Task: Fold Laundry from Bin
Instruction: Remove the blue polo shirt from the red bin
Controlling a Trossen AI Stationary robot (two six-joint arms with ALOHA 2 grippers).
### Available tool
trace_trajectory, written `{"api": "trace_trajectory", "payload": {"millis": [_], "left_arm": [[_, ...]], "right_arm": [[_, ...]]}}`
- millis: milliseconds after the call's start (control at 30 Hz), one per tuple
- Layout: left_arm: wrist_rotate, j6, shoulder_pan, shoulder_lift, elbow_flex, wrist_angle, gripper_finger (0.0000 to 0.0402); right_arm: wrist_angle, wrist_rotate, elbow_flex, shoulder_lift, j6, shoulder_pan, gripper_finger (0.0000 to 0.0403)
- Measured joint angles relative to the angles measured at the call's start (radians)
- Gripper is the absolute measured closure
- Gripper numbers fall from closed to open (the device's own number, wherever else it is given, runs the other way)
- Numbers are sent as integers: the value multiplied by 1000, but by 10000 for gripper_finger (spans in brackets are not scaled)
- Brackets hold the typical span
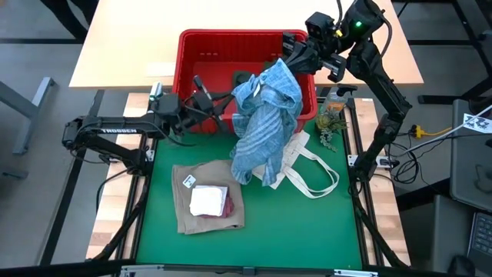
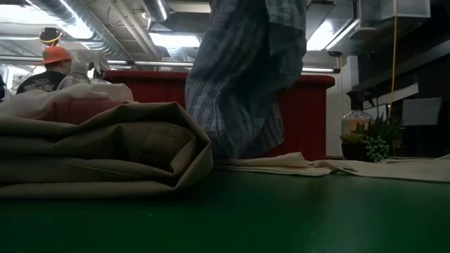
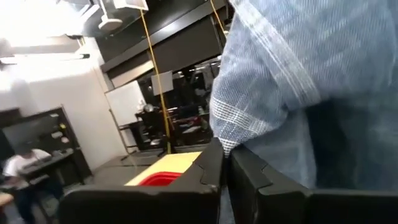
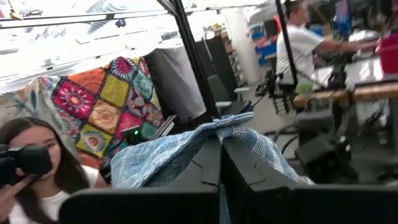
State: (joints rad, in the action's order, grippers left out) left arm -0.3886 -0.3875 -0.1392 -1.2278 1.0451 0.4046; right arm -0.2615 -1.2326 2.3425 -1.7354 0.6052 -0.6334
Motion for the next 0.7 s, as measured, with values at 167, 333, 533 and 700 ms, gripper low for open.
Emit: {"api": "trace_trajectory", "payload": {"millis": [167, 333, 533, 700], "left_arm": [[-50, 20, 80, 19, -1, -8, 398], [-207, 19, 205, 93, -1, -59, 399], [-283, 53, 352, 169, -1, -120, 400], [-275, 174, 434, 159, 0, -184, 401]], "right_arm": [[-183, -21, 0, 22, -35, 14, 400], [-502, -20, 0, 89, -263, 50, 400], [-943, 299, 0, 189, -671, 105, 400], [-1210, 684, 0, 227, -837, 180, 400]]}}
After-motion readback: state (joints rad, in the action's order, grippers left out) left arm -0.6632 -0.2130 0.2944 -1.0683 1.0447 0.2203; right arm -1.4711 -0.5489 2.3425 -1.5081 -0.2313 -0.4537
